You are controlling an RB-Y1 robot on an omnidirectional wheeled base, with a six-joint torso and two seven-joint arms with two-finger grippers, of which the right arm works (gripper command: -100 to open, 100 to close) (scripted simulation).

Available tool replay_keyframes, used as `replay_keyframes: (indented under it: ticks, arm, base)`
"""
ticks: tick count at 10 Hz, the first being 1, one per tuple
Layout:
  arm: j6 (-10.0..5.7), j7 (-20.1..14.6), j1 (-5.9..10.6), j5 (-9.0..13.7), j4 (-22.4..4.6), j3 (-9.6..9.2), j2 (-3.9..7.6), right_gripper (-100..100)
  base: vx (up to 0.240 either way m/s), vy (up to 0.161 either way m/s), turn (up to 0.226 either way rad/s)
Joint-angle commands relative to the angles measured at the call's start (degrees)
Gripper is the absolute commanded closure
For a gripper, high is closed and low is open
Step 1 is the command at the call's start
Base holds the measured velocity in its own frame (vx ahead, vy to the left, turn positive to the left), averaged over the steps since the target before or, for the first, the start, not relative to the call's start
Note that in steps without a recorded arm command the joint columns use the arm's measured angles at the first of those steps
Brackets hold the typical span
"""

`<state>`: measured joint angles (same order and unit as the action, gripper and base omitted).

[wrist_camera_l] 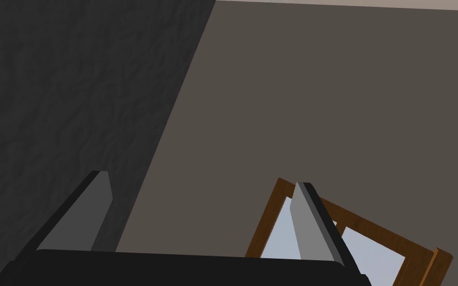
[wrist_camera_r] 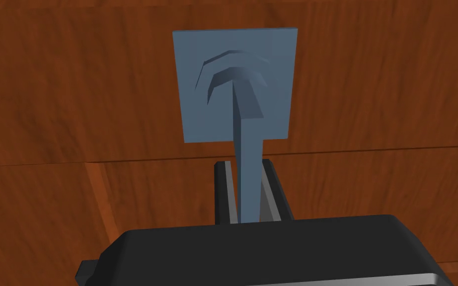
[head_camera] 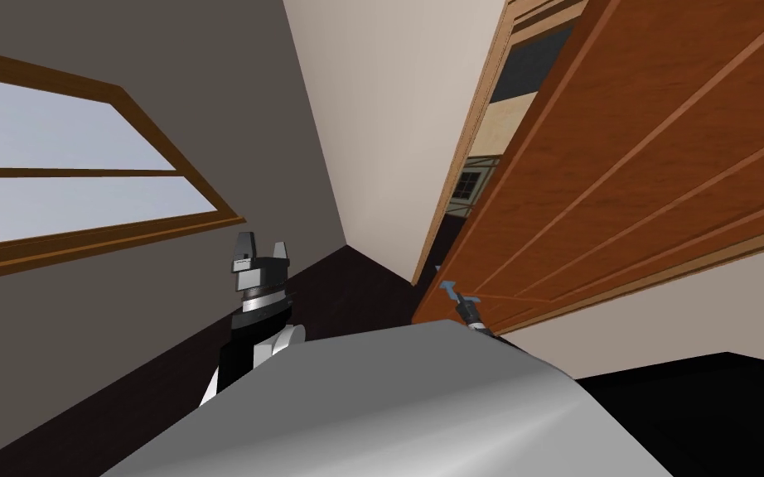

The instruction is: Pull the door open

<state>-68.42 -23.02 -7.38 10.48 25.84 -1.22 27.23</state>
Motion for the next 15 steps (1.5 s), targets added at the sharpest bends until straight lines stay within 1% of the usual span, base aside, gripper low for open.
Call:
replay_keyframes:
  ticks: [1, 2, 3, 4, 5, 6, 7, 8, 9, 10, 11, 12, 13, 14, 15]
  arm:
    - [-2.16, -0.84, -1.65, -1.05, 0.37, -1.48, 0.51, 100]
    - [-2.95, -1.17, -2.16, -1.42, 0.52, -2.01, 0.7, 100]
    - [-4.35, -1.76, -3.08, -2.09, 0.79, -2.95, 1.05, 100]
    - [-4.35, -1.76, -3.08, -2.09, 0.12, -2.95, 1.05, 100]
    - [-4.35, -1.76, -3.08, -2.09, 0.74, -2.95, 1.05, 100]
    - [-4.35, -1.76, -3.08, -2.09, 0.79, -2.95, 1.05, 100]
    - [-4.51, -1.82, -2.95, -2.21, 0.03, -3.13, 0.9, 100]
    - [-6.08, -1.83, -4.4, -2.54, 0.49, -3.84, 1.08, 100]
    - [-6.43, -1.83, -4.68, -2.6, 0.56, -3.99, 1.12, 100]
    - [-7.39, -1.85, -5.44, -2.79, 0.77, -4.4, 1.21, 100]
    - [-7.8, -1.85, -5.76, -2.87, 0.86, -4.57, 1.25, 100]
    - [-9.06, -1.87, -6.76, -3.11, 1.12, -5.1, 1.38, 100]
    - [-10.1, -1.89, -7.58, -3.31, 1.34, -5.54, 1.48, 100]
    - [-10.49, -1.89, -7.89, -3.38, 1.43, -5.71, 1.52, 100]
    - [-11.24, -1.9, -8.48, -3.53, 1.59, -6.02, 1.59, 100]
  base:
    - [-0.164, -0.018, -0.078]
    - [-0.151, -0.041, -0.043]
    - [-0.144, -0.071, -0.043]
    - [-0.102, -0.035, -0.013]
    - [-0.037, 0.006, -0.017]
    - [-0.001, 0.011, -0.009]
    - [0.0, 0.0, 0.0]
    - [0.067, -0.049, 0.144]
    - [0.108, -0.072, 0.171]
    - [0.087, -0.07, 0.134]
    - [0.053, -0.055, 0.103]
    - [-0.003, -0.064, 0.127]
    - [-0.092, -0.087, 0.171]
    - [-0.138, -0.066, 0.114]
    - [-0.178, -0.059, 0.075]
